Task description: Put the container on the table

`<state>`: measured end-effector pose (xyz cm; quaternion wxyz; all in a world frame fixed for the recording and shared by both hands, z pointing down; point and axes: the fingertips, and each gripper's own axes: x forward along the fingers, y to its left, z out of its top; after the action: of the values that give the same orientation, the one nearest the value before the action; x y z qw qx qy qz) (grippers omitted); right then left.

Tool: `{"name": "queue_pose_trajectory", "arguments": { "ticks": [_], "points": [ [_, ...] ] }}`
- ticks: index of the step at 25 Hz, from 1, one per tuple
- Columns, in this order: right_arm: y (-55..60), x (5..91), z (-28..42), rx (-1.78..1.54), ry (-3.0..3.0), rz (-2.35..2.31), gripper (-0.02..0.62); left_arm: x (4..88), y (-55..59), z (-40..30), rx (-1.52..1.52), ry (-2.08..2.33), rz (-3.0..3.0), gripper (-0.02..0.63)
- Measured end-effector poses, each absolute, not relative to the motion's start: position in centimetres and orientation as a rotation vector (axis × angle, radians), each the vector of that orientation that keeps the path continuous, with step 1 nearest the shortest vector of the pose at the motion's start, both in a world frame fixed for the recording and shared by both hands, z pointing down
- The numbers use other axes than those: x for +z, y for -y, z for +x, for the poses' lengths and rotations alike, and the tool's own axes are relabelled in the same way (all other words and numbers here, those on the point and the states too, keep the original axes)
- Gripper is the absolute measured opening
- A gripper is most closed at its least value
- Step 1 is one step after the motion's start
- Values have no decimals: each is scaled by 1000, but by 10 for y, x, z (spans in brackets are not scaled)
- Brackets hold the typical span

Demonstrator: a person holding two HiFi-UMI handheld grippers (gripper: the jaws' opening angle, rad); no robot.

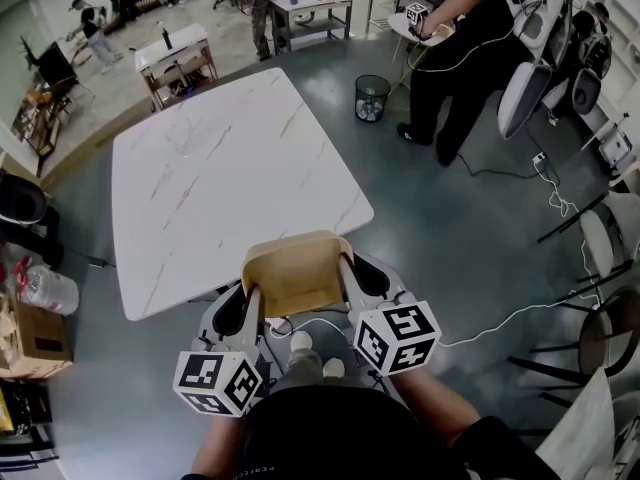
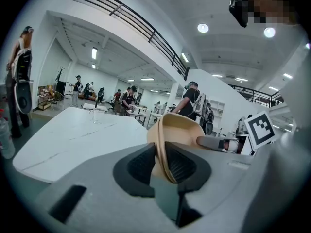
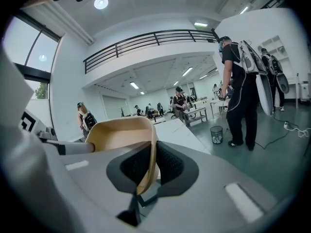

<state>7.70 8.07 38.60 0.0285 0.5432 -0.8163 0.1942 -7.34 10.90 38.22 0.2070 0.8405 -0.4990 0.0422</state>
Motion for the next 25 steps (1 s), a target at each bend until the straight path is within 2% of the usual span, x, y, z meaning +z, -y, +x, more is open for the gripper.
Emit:
{"name": "queue_pose_trajectory", "arguments": {
  "ticks": [25],
  "points": [
    [17, 384, 20, 592, 2433, 1678, 26, 383, -10, -130, 106, 1278, 2404, 78]
  ]
}}
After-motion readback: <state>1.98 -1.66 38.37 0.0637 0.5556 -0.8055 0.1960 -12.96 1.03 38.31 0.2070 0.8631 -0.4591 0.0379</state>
